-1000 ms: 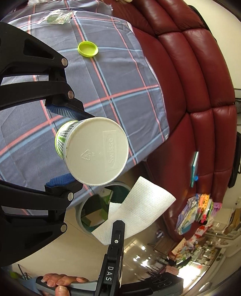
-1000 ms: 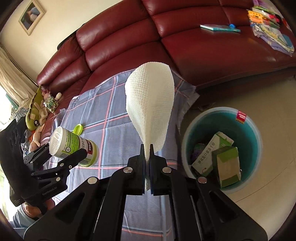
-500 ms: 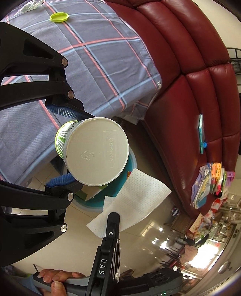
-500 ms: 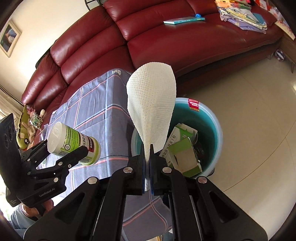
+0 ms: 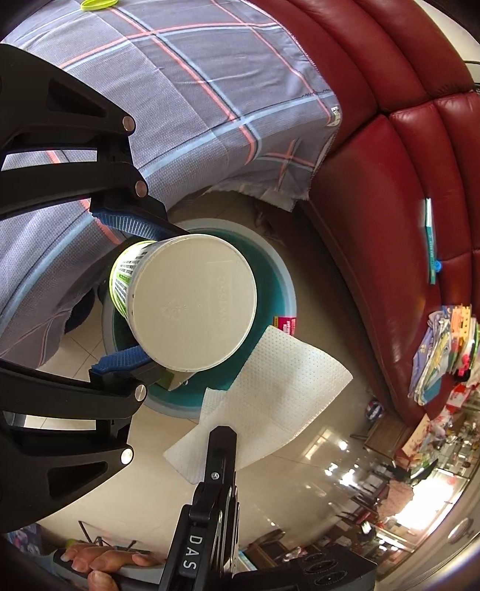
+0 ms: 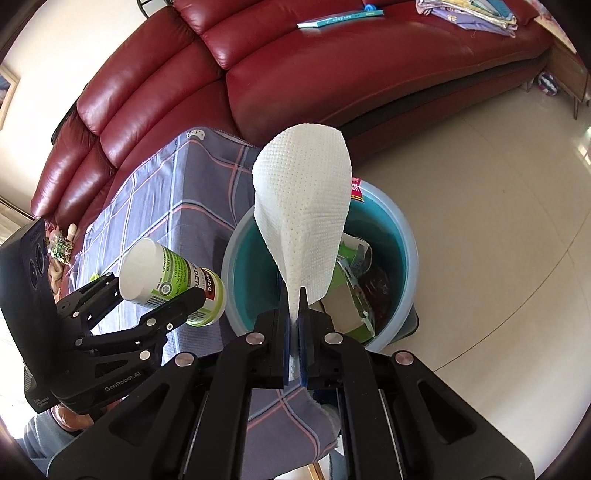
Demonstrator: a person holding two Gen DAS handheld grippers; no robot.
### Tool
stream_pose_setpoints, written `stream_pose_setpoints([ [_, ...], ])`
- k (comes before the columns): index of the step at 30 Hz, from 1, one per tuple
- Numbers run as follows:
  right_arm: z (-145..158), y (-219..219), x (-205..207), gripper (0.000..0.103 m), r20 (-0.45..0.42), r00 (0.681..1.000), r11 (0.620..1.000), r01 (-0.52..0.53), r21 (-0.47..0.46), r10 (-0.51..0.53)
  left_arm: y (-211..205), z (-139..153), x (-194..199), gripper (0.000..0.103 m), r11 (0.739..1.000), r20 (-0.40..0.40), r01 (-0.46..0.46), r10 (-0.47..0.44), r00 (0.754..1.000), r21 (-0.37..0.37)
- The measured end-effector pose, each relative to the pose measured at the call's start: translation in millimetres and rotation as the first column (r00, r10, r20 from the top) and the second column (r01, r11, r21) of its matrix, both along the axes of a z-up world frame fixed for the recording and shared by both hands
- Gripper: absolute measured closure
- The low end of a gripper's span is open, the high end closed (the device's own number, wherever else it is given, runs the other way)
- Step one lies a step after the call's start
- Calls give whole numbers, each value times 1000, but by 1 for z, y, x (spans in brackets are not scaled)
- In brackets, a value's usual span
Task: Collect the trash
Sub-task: 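Carry the cup and paper towel over the teal bin and release both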
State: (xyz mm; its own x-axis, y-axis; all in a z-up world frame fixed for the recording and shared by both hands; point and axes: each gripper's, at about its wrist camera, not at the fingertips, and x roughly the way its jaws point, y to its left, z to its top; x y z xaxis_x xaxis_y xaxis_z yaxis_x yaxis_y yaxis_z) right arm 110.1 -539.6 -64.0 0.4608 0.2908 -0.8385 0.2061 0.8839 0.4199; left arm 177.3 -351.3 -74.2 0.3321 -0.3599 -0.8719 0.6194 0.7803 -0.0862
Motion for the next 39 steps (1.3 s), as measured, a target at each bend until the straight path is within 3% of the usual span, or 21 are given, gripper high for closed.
stream_pose_setpoints([
  [11, -14, -4, 8, 99, -33, 999, 1000, 2, 12, -1, -16, -32, 14, 48, 999, -57, 3, -1, 998, 34],
  [17, -19, -5, 9, 99, -48, 999, 1000, 9, 16, -8, -17, -37, 21, 41, 998, -63, -26, 29, 998, 54],
  [18, -19, -4, 9, 99, -49, 999, 1000, 8, 16, -8, -16, -37, 21, 39, 998, -61, -31, 34, 998, 57],
  [20, -20, -3, 10, 99, -50, 999, 1000, 5, 17, -4, -11, -34, 20, 23, 998, -49, -42, 44, 998, 55],
  [27, -18, 5, 15, 99, -48, 999, 1000, -19, 22, 21, 3, -20, 12, 6, 996, -2, -71, 71, 997, 46],
  [39, -31, 21, 35, 96, -91, 994, 998, -52, 26, 54, 23, -11, 13, 6, 995, 8, -93, 93, 996, 47],
])
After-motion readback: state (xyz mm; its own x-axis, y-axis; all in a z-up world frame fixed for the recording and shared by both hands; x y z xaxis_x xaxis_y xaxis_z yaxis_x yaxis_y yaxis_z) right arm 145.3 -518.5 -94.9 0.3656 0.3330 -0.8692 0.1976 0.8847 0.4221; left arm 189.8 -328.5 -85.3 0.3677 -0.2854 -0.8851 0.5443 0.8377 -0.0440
